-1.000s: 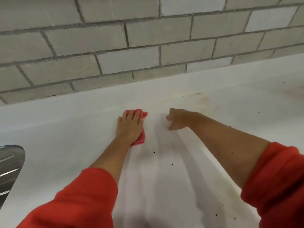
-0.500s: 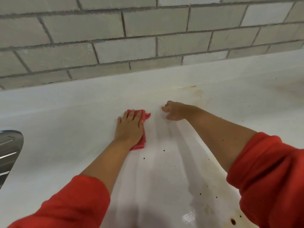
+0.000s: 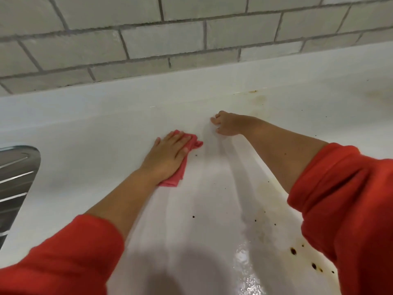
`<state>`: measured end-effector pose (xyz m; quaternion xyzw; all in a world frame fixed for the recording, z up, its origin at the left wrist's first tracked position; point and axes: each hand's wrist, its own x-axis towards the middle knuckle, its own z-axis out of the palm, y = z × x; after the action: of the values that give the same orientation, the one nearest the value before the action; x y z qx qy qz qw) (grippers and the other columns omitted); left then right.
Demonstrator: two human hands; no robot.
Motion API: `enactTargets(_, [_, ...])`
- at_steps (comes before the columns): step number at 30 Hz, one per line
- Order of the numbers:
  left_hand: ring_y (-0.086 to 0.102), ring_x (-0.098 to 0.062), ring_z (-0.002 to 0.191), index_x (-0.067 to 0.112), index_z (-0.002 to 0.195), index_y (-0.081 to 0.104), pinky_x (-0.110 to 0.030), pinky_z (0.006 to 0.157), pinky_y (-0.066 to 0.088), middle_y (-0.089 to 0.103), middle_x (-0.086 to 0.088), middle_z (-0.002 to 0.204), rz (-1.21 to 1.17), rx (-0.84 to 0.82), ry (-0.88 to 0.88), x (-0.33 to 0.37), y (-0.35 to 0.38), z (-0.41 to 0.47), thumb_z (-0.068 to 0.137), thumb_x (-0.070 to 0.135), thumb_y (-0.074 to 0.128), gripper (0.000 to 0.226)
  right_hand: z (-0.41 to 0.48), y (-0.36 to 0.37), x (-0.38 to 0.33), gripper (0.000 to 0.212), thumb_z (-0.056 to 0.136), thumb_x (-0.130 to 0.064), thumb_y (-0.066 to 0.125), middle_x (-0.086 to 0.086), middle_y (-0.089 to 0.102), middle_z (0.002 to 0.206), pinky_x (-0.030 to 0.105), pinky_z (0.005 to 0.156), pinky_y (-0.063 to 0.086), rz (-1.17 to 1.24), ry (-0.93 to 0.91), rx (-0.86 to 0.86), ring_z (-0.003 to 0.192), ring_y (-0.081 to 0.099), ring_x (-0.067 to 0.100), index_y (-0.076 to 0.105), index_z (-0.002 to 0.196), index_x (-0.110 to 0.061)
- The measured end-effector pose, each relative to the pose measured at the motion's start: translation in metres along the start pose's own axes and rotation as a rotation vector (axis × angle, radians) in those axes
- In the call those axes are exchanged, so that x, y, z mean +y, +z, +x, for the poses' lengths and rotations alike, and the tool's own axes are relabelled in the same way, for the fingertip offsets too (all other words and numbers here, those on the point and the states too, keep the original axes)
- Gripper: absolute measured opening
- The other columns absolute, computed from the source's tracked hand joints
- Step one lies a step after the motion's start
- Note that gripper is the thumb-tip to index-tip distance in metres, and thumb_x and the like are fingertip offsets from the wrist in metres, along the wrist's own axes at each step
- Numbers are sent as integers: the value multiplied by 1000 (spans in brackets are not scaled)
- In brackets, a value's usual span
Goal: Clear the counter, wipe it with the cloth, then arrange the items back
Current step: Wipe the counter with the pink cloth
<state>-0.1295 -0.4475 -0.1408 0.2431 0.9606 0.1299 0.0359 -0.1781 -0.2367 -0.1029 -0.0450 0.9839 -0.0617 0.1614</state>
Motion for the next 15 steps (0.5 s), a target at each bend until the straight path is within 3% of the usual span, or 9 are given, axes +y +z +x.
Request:
enactTargets(3, [2,-15,146,32,149,17,-42,117,1,11,7,158,45,-10,-86,15,9,13,101,34,17,47,0,1,-2,50,97,-12,33,18,24,147,37,113,27,9,19,-7,137,31,32,26,146,-6])
enactTargets(6, [4,-15,146,32,147,20,-43,117,3,15,7,157,63,1,54,36,16,-9,101,34,17,46,-4,2,-5,50,97,-9,32,17,23,149,34,113,27,25,28,13,138,29,31,25,147,-6])
enactTargets(9, [1,-11,146,34,147,19,-35,116,2,13,10,157,78,-42,206,48,17,-51,93,48,5,58,-9,6,-8,49,99,-9,30,17,24,150,32,113,27,7,24,43,138,28,31,24,148,-8])
enactTargets(12, [-1,-5,145,39,146,19,-30,115,-2,11,16,156,11,-106,264,40,10,-84,87,60,1,65,-14,11,-10,42,92,0,35,15,42,140,35,105,39,49,24,84,127,44,30,49,132,-3])
enactTargets(15, [7,-8,145,38,145,23,-45,115,6,19,13,155,51,-18,110,16,4,-68,92,53,3,59,-22,16,-15,42,88,-1,44,3,51,133,29,98,45,160,37,211,120,51,23,56,126,-11])
